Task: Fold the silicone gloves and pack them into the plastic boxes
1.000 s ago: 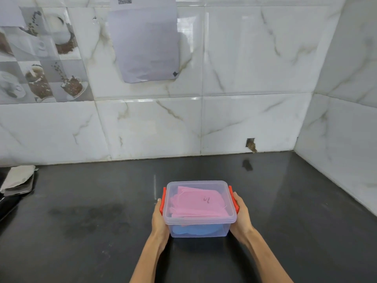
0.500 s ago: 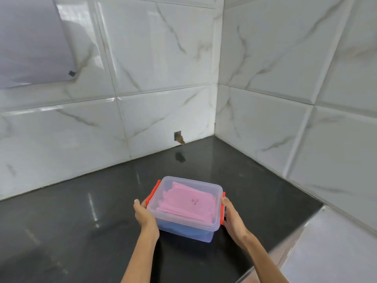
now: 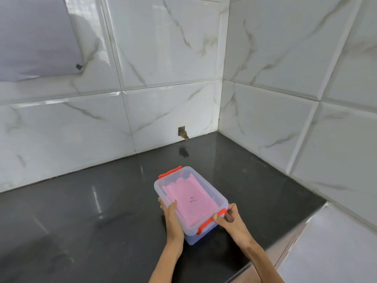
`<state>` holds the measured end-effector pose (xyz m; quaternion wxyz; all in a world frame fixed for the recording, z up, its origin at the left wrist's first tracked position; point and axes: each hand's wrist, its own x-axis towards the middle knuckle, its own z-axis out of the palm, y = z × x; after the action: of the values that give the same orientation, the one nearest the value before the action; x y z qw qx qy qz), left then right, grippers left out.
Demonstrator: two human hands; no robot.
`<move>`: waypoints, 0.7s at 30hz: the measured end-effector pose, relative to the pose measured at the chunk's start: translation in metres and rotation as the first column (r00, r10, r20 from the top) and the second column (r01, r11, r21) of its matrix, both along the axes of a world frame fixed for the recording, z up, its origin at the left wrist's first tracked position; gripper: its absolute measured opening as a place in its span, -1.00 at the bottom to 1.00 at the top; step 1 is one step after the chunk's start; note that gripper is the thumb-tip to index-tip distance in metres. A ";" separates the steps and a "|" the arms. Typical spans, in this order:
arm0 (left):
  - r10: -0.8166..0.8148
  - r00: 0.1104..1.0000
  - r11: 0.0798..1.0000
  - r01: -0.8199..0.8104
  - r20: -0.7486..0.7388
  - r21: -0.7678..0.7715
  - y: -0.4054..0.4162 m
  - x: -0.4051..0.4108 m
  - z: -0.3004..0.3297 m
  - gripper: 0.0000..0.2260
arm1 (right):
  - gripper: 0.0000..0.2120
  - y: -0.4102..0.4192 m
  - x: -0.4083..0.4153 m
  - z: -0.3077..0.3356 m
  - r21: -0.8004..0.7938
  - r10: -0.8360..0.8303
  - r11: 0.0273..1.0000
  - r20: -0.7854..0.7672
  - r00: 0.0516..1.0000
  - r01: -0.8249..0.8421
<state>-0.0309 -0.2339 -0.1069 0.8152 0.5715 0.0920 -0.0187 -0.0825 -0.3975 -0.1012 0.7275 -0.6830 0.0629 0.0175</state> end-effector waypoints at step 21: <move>-0.206 0.977 0.970 0.212 -0.058 0.116 0.005 -0.011 0.017 -0.44 | -0.52 0.014 -0.016 0.017 -0.031 0.011 0.999 0.033 0.999 -0.010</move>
<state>-0.0419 -0.2288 -0.0903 0.7701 0.6261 0.0506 -0.1117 -0.0987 -0.3830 -0.0838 0.7178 -0.6946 0.0475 0.0089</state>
